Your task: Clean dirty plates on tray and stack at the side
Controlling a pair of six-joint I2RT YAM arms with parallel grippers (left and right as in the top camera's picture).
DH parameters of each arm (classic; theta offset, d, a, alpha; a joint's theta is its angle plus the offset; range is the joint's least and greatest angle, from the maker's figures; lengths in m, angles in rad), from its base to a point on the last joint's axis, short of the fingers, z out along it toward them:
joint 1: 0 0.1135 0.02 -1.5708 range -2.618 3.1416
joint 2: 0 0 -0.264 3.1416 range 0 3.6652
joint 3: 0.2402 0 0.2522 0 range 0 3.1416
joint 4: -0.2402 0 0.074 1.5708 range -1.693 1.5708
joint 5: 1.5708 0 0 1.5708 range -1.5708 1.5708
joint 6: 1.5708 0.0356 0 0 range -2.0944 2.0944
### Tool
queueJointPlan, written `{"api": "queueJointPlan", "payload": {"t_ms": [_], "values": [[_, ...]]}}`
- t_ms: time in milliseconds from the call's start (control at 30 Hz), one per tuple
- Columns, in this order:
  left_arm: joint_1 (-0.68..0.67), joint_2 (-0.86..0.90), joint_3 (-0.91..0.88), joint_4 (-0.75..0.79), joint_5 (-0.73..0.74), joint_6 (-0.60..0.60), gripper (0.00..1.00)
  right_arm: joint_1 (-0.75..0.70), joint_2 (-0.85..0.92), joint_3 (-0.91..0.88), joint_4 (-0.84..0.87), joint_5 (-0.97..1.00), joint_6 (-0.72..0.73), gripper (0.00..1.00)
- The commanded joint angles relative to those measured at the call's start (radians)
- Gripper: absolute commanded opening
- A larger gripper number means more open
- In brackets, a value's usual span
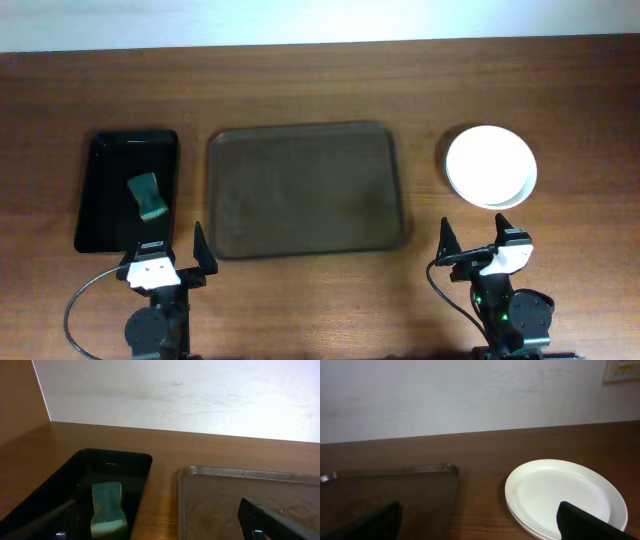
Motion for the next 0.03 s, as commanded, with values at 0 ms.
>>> {"api": "queueJointPlan", "payload": {"t_ms": [0], "values": [[-0.004,-0.010,-0.013,0.002,0.000,0.016,0.99,0.001,-0.007,-0.005,-0.004,-0.006,-0.007,0.98]]}}
